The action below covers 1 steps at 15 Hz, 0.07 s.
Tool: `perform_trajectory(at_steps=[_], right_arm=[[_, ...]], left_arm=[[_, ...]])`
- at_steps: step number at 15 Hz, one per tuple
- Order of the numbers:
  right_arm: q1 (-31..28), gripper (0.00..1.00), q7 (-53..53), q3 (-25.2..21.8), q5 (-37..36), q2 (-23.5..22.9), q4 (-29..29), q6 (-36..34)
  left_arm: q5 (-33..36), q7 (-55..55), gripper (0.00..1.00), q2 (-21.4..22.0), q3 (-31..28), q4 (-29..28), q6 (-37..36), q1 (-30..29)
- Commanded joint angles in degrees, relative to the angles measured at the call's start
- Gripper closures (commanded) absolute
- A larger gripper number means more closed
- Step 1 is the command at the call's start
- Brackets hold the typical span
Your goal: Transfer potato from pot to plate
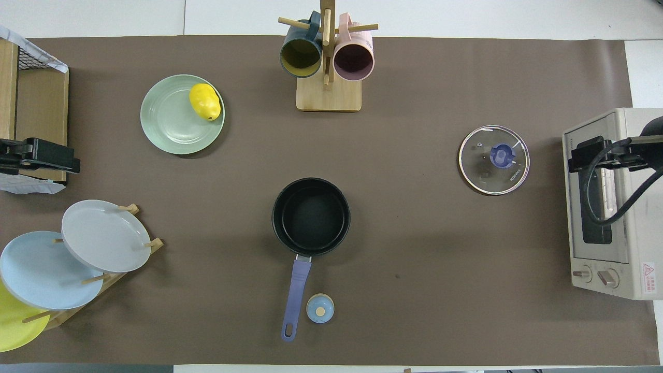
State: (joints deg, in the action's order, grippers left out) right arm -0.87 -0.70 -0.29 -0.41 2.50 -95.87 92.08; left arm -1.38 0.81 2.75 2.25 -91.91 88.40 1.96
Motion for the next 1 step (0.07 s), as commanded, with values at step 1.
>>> perform_trajectory(at_steps=[1], right_arm=[[0.0, 0.00, 0.6, 0.3, 0.1, 0.4, 0.0, -0.1]], left_arm=[[0.5, -0.2, 0.00, -0.6, 1.0, 1.3, -1.7, -1.1]])
